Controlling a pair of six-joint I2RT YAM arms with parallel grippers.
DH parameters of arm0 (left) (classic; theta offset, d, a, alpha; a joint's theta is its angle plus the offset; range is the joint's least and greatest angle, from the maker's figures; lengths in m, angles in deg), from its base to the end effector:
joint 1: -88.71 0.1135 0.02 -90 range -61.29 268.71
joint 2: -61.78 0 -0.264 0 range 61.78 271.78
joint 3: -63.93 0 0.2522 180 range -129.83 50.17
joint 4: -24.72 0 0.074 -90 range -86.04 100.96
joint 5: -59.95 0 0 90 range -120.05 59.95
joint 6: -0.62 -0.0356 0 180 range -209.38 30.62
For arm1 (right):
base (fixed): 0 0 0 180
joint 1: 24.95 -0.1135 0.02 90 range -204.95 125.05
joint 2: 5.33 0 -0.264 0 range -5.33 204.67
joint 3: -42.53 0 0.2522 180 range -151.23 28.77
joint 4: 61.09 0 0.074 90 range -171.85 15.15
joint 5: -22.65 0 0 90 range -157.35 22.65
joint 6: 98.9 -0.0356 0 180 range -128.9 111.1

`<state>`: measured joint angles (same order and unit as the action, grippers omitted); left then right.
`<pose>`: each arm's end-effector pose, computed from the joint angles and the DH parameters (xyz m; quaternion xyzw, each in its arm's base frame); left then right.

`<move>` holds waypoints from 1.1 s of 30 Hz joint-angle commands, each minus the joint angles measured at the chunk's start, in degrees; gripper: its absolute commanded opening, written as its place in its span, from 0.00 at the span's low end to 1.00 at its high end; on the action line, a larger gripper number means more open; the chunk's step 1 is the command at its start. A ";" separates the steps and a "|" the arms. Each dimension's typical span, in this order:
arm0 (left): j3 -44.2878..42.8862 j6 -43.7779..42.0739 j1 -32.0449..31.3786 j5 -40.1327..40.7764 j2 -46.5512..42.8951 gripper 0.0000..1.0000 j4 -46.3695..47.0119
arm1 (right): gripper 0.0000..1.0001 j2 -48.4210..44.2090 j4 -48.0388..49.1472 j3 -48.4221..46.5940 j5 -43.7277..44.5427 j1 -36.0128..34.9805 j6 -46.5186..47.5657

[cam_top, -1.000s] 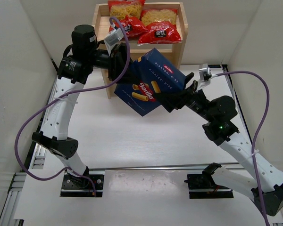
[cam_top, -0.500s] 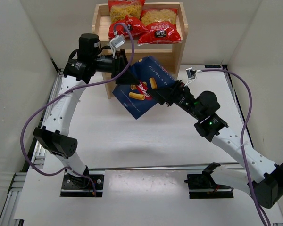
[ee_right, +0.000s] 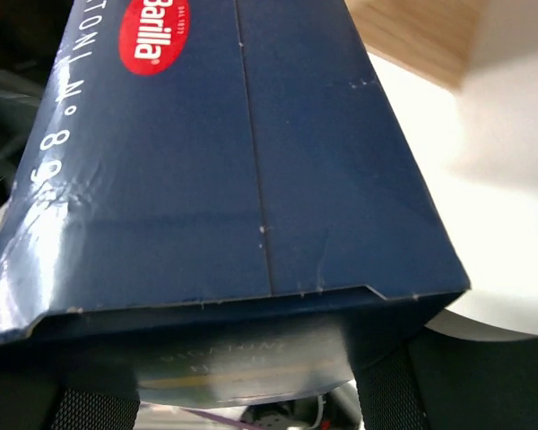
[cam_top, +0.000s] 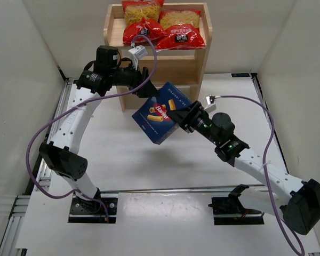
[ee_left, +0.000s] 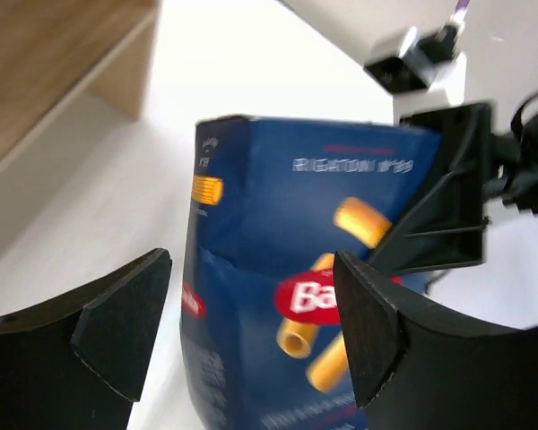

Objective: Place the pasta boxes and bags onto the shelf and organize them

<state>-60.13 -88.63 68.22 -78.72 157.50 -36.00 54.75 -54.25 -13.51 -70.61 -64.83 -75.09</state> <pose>0.3191 -0.1478 0.4437 0.3325 0.7525 -0.4358 0.3650 0.1900 0.1614 0.3299 0.1368 0.6759 0.5902 0.4196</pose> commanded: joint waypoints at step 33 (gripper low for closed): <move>22.84 -0.75 0.98 50.51 -31.29 0.90 -2.17 | 0.00 38.80 38.64 -32.41 17.41 3.40 -17.03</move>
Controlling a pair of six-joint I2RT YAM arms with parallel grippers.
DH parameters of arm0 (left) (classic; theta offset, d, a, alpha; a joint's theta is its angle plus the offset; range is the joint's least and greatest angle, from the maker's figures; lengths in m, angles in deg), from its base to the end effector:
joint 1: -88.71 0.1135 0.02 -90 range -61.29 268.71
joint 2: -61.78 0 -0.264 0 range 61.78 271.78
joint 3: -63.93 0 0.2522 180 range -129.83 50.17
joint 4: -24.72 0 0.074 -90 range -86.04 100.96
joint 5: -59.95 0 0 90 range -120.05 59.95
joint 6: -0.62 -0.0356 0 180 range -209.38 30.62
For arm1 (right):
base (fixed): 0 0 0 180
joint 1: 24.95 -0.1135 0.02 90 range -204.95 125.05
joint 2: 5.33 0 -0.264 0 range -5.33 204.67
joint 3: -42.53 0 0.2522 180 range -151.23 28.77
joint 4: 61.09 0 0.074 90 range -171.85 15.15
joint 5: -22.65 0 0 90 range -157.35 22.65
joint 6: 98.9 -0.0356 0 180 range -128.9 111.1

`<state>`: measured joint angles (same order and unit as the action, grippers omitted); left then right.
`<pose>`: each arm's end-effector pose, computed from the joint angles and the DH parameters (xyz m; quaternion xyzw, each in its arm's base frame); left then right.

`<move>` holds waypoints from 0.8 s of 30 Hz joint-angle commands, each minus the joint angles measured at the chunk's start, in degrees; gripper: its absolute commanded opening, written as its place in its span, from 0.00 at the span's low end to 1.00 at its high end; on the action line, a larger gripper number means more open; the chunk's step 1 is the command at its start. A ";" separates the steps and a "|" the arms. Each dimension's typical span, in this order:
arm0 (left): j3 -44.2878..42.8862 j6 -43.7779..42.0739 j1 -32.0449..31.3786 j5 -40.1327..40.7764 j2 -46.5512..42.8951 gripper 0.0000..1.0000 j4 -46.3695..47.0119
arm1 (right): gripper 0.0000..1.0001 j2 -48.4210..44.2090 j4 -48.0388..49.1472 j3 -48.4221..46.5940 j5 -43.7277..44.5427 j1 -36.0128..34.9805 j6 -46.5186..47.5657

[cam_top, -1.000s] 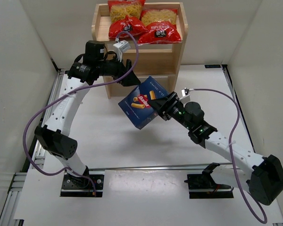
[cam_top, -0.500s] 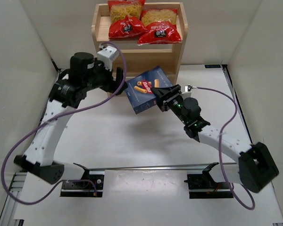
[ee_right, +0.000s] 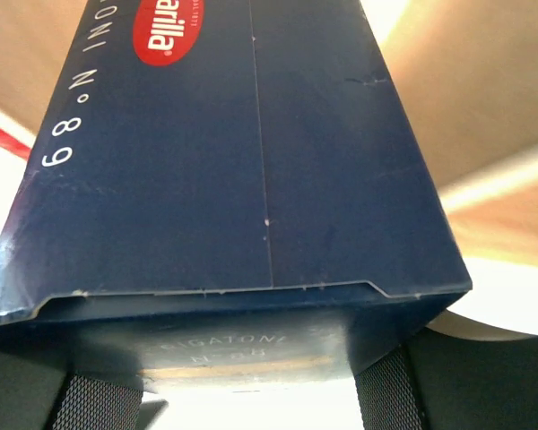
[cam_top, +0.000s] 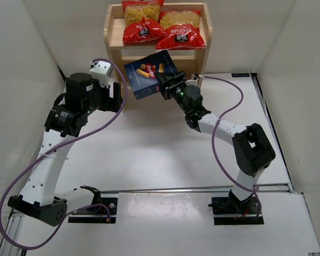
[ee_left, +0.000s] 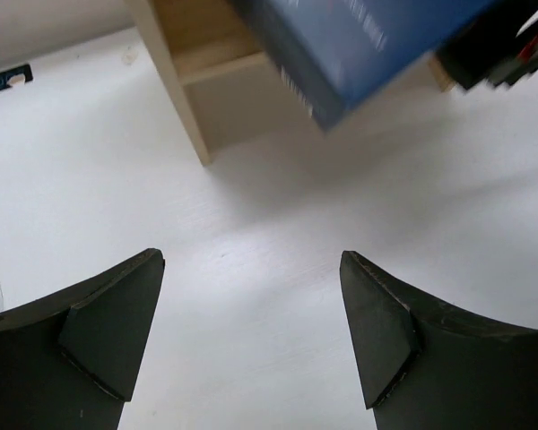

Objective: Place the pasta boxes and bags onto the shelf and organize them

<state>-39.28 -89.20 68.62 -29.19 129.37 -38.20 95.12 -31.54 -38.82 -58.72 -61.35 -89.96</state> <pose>0.2084 -0.0757 0.4542 0.1438 0.8418 -0.0852 0.5133 0.3361 0.2411 0.3104 0.2959 0.5682 0.6301 0.4390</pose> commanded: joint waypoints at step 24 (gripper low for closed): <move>11.40 -0.19 4.01 -0.07 -9.05 0.90 0.04 | 0.00 14.61 11.01 -21.71 21.69 -1.13 -6.82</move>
<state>-28.15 -89.20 72.05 -28.99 122.20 -38.40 113.13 -31.93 -57.38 -42.94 -62.58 -91.88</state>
